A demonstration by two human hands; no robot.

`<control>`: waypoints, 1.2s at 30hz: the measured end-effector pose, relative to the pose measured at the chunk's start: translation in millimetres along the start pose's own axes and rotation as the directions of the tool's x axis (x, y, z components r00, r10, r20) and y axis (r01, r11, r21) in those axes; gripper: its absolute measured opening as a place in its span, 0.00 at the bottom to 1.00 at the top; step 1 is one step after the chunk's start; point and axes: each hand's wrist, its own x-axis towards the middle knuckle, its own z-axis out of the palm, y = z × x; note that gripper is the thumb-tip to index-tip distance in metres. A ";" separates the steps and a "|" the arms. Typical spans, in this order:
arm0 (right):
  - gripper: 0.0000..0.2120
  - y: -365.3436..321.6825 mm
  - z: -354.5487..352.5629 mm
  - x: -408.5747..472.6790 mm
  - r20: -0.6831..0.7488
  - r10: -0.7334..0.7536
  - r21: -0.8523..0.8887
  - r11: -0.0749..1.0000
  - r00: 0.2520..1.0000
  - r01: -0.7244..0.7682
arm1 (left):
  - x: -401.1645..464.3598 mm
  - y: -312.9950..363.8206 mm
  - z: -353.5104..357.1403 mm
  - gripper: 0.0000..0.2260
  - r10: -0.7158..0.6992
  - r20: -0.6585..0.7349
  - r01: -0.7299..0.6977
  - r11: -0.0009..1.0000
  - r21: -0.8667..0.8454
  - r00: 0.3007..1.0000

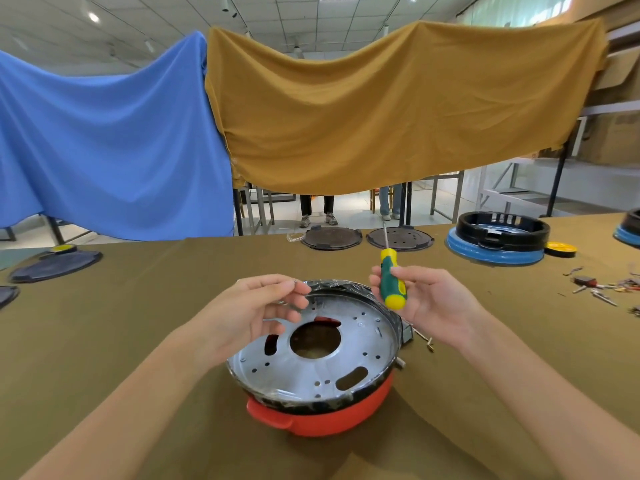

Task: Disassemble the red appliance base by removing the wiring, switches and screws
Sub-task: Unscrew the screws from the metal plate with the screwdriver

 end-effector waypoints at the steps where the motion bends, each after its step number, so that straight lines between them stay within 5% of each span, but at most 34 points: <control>1: 0.17 -0.2 3.2 -1.8 0.013 -0.001 -0.051 0.999 1.000 0.002 | 1.3 0.0 3.1 0.10 -0.022 -0.031 0.021 1.000 -0.023 0.999; 4: 0.10 5.9 19.4 -5.1 0.034 -0.063 -0.345 0.936 0.997 0.071 | 7.2 1.6 18.6 0.09 -0.106 -0.099 0.099 0.992 -0.076 0.989; 9: 0.13 18.7 37.6 -4.3 0.118 -0.325 -0.796 0.534 0.938 0.285 | 14.0 5.8 53.4 0.08 -0.237 -0.162 0.223 0.970 -0.096 0.958; 18: 0.14 31.0 31.4 -1.9 0.280 -0.486 -0.886 0.201 0.828 0.418 | 17.5 2.2 80.1 0.07 -0.292 -0.189 0.282 0.956 -0.082 0.937; 22: 0.13 27.8 28.5 -5.5 0.350 -0.479 -0.886 0.110 0.805 0.451 | 14.9 4.1 81.9 0.13 -0.252 -0.131 0.265 0.960 0.093 0.959; 25: 0.09 15.3 17.9 -9.5 0.293 -0.478 -0.904 0.144 0.828 0.403 | 12.3 6.3 73.7 0.15 -0.202 -0.090 0.220 0.930 0.293 0.975; 27: 0.09 -0.8 1.4 -12.6 0.188 -0.450 -0.940 0.176 0.873 0.292 | 14.4 3.9 59.8 0.12 -0.062 -0.157 0.139 0.822 0.552 0.986; 29: 0.09 -17.9 -19.8 -15.8 0.083 -0.382 -0.982 0.127 0.920 0.141 | 19.4 -1.4 39.4 0.11 0.130 -0.174 0.083 0.517 0.852 0.976; 31: 0.08 -30.0 -39.4 -16.8 0.010 -0.301 -1.000 -0.007 0.954 0.008 | 24.5 -7.1 19.4 0.16 0.204 -0.197 0.139 0.268 0.953 0.959; 33: 0.07 -34.5 -51.6 -16.2 -0.055 -0.223 -0.981 -0.172 0.973 -0.095 | 31.2 -13.0 2.3 0.23 0.163 -0.267 0.226 0.232 0.946 0.950; 36: 0.10 -30.2 -63.0 -14.7 -0.160 -0.142 -0.927 -0.318 0.977 -0.199 | 38.4 -19.4 -15.3 0.27 0.009 -0.323 0.303 0.328 0.895 0.946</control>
